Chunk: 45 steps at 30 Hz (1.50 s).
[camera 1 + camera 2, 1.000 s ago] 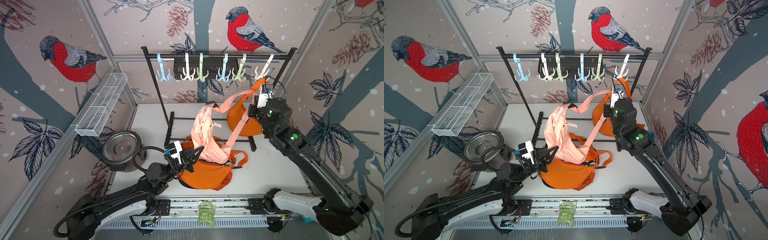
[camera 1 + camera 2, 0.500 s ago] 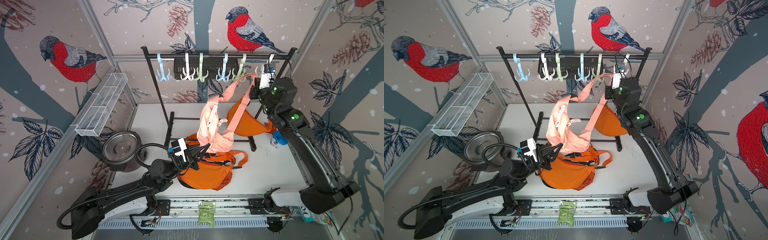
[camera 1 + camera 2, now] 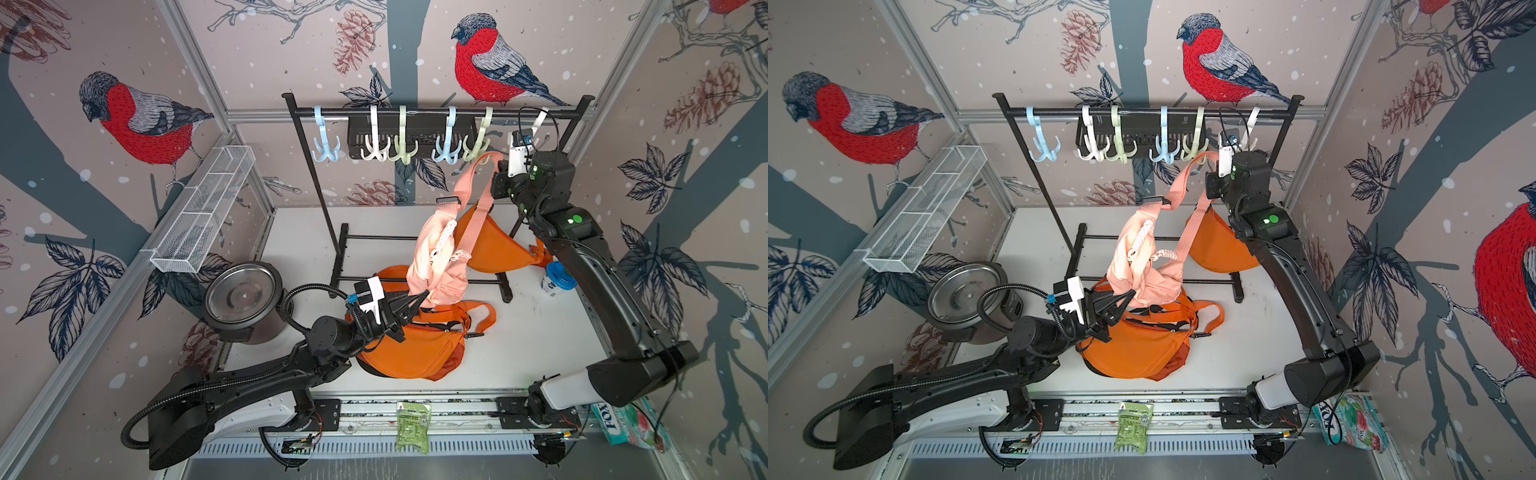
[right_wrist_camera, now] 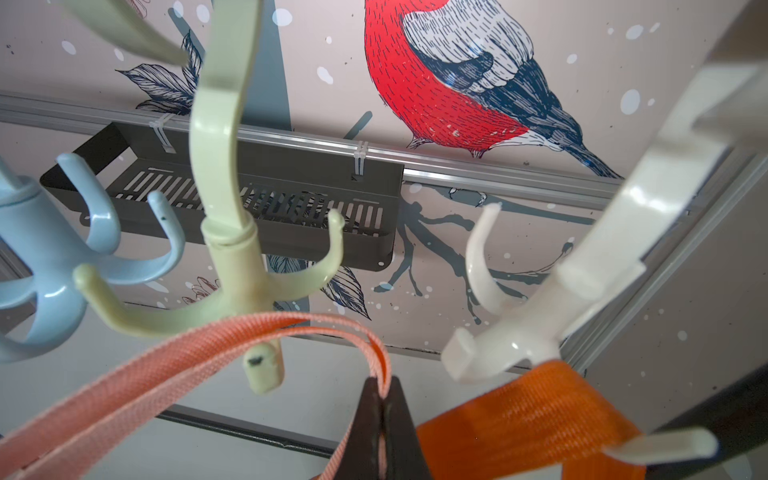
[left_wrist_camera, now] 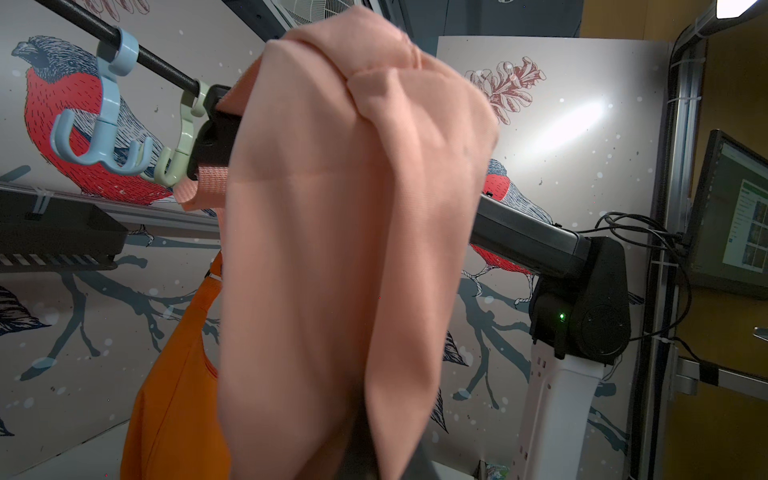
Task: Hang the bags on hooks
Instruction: Hang the bag on the hook.
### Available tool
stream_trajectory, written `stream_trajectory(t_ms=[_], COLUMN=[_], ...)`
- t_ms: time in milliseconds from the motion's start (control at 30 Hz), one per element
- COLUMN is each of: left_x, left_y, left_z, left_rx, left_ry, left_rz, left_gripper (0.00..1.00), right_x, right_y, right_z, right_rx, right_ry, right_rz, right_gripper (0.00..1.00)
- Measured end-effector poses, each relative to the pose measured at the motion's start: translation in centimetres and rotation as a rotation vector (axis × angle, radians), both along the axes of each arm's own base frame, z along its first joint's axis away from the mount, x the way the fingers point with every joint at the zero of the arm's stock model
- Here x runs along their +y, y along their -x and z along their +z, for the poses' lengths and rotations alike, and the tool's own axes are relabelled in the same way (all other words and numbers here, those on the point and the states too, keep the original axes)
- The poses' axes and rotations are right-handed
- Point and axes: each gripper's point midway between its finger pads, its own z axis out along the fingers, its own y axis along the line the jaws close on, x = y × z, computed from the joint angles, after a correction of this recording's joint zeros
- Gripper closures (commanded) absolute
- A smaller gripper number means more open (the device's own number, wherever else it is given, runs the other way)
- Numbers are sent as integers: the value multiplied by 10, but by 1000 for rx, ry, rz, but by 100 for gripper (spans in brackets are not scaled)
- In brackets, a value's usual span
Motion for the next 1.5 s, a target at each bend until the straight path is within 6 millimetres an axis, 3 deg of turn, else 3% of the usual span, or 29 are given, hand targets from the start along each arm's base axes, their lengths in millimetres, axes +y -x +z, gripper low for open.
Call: stream_trajectory(t_ms=[367,567,700,767,1100,1500], left_x=[5,9,9,11,23,50], left_y=[-13,-25,-32,-34,-38,-42], left_z=[-29,-41,-51,-53,-52,-51], left_rx=[117,200,251,264,304,328], left_ry=[-18,-28,-52,-56,-46,-18], left_rz=[43,90,119,132,181,269], left_gripper=[100,61,45,42,33,31], right_x=[-4,-13,-18,-19,-26,-33], right_y=[2,9,12,13,19,43], right_z=[-26,-26,-21,-20,-28,-41], right_rx=[58,52,41,38,48,53], right_ry=[5,6,4,3,13,26], right_rz=[-17,-55,-70,-73,-99,-128], right_gripper=[85,85,85,85,83,48])
